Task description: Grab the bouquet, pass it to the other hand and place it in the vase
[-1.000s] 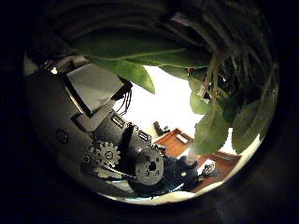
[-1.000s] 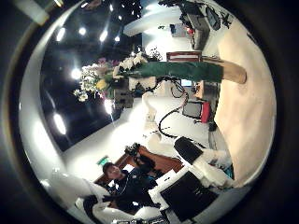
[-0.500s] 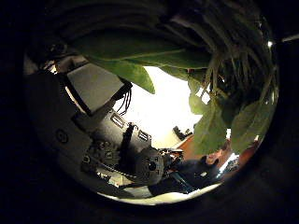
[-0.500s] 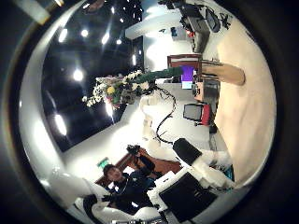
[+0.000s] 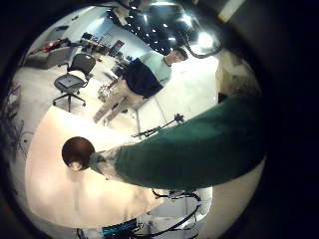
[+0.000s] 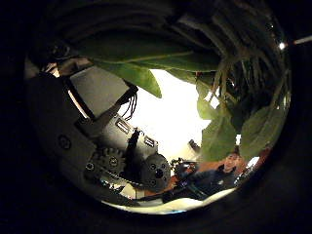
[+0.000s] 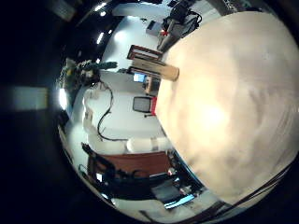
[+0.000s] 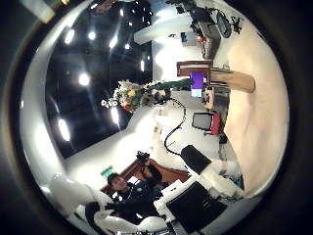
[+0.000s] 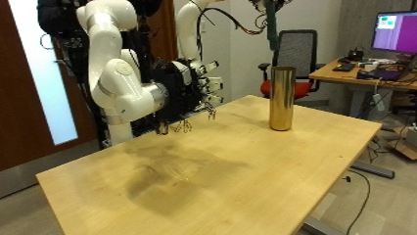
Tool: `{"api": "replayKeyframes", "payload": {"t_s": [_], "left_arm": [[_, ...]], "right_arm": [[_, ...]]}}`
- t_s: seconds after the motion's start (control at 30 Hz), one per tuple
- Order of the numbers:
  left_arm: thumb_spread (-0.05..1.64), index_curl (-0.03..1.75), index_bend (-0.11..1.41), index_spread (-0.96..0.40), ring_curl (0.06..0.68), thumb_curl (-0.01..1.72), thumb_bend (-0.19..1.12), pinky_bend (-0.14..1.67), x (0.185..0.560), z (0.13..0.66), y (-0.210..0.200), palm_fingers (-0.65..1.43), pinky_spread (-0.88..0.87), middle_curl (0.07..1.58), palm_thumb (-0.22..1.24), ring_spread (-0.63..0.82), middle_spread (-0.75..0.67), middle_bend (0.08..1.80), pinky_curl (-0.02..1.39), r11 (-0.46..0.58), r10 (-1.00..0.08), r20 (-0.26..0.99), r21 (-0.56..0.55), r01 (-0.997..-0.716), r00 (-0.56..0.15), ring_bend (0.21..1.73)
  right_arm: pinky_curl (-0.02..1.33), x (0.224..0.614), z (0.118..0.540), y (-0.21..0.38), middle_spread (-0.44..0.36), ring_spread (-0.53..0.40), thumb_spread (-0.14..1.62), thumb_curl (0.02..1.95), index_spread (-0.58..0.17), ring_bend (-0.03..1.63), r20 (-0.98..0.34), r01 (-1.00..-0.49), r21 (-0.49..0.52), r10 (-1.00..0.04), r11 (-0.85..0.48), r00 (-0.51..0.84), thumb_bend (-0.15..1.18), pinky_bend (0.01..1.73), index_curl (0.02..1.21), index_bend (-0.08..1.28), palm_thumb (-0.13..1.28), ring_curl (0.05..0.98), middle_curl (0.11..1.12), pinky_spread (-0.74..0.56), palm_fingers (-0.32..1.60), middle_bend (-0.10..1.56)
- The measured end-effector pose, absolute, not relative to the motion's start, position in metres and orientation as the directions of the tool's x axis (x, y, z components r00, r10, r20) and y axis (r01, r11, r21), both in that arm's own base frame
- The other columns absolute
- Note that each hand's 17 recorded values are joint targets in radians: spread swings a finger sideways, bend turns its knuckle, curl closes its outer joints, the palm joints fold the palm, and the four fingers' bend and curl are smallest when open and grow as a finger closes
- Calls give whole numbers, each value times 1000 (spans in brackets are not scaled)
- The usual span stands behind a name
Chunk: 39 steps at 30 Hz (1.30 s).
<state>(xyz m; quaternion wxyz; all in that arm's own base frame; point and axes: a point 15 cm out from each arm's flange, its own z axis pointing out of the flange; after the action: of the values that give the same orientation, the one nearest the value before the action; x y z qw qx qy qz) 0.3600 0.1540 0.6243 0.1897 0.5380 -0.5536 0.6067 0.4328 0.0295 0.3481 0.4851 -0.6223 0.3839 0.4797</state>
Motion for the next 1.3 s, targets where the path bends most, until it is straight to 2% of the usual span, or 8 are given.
{"api": "replayKeyframes", "payload": {"t_s": [0.2,0.5,0.83,1.03,1.07,1.13,1.3], "left_arm": [[234,1489,319,-663,586,913,-23,1132,375,598,169,1072,-576,1086,1091,-416,-577,1010,794,-335,-351,881,-434,-836,-317,1441],[236,1498,315,-643,586,920,-23,1122,391,569,157,1074,-582,1089,1090,-416,-580,1007,805,-317,-328,894,-410,-856,-306,1439],[237,1505,312,-623,587,924,-23,1115,401,560,152,1075,-586,1090,1089,-417,-582,1004,814,-333,-353,887,-416,-846,-297,1438],[247,1515,302,-610,587,930,-21,1112,401,560,152,1072,-578,1094,1093,-417,-581,1002,824,-333,-353,888,-415,-847,-296,1439],[248,1517,301,-608,587,931,-23,1111,401,560,151,1072,-577,1095,1091,-416,-580,1001,826,-332,-353,887,-417,-846,-298,1439],[252,1519,300,-605,587,931,-25,1110,401,561,152,1073,-577,1097,1087,-416,-579,999,828,-332,-355,886,-418,-845,-298,1439],[264,1525,296,-595,587,926,-25,1111,403,561,155,1074,-578,1102,1079,-417,-577,996,835,-336,-359,885,-420,-843,-298,1438]], "right_arm": [[326,433,349,33,35,156,929,395,-423,259,-970,-941,-235,-11,-243,245,-27,382,216,152,736,263,223,333,-62,167],[325,434,346,37,26,157,935,398,-420,245,-971,-941,-230,-3,-248,238,-27,377,225,153,743,265,236,335,-52,168],[325,435,343,34,25,151,928,400,-418,243,-972,-945,-227,2,-237,234,-28,376,231,154,751,270,242,334,-45,169],[325,435,343,34,-12,147,926,404,-414,243,-972,-945,-227,2,-237,234,-27,371,234,155,755,273,250,334,-40,171],[309,435,343,34,-54,147,926,405,-413,238,-972,-945,-227,2,-237,233,-28,351,201,156,755,239,237,335,-43,262],[326,436,340,34,-54,146,931,406,-412,254,-974,-946,-221,4,-237,227,-27,370,233,161,757,266,253,335,-43,181],[325,436,338,36,-40,142,933,407,-411,248,-975,-946,-216,7,-241,221,-28,367,238,160,757,265,255,334,-37,170]]}}
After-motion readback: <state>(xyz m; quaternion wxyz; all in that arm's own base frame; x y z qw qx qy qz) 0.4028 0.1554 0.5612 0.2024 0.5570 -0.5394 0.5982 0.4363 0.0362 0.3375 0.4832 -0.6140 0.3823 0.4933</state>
